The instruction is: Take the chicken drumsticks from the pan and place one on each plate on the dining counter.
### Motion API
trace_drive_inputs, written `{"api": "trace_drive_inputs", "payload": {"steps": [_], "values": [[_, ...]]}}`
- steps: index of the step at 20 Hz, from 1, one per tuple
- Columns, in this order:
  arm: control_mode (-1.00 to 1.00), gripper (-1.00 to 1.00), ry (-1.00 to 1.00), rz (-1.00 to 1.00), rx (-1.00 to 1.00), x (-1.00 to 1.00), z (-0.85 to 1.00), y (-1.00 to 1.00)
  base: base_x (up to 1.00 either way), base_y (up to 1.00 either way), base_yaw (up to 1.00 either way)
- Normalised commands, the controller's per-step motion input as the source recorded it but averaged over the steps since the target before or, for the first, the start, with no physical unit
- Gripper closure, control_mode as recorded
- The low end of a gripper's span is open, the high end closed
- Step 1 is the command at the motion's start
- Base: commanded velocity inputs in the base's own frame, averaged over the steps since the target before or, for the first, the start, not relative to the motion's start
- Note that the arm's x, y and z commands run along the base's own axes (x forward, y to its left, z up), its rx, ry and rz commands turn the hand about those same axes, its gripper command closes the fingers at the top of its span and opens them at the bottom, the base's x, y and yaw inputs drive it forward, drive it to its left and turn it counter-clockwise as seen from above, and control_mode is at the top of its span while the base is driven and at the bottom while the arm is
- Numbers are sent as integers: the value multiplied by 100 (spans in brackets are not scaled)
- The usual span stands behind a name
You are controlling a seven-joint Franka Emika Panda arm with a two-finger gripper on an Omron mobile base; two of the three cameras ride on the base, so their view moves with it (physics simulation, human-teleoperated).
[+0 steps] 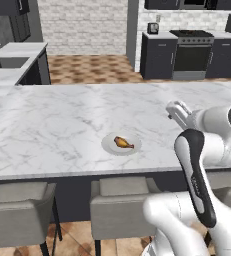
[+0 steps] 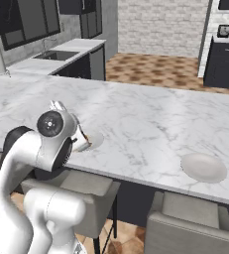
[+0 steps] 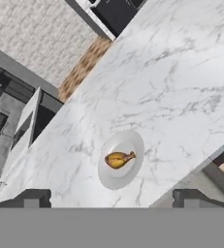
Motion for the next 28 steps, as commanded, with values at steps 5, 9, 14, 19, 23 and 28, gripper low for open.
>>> {"api": "trace_drive_inputs", "payload": {"steps": [5,9,14,19,23,28], "values": [[-100,-100,21,-5,-2,-100,0,0,0,0,0],[-100,-100,36,-2,-13,-90,0,1,0,0,0],[-100,-100,47,-3,-20,-47,0,18,0,0,0],[-100,-100,33,-1,-14,-41,-6,13,0,0,0],[-100,-100,2,0,-1,-66,-39,-2,0,0,0],[100,-100,0,0,0,0,0,0,-80,-21,0]]}}
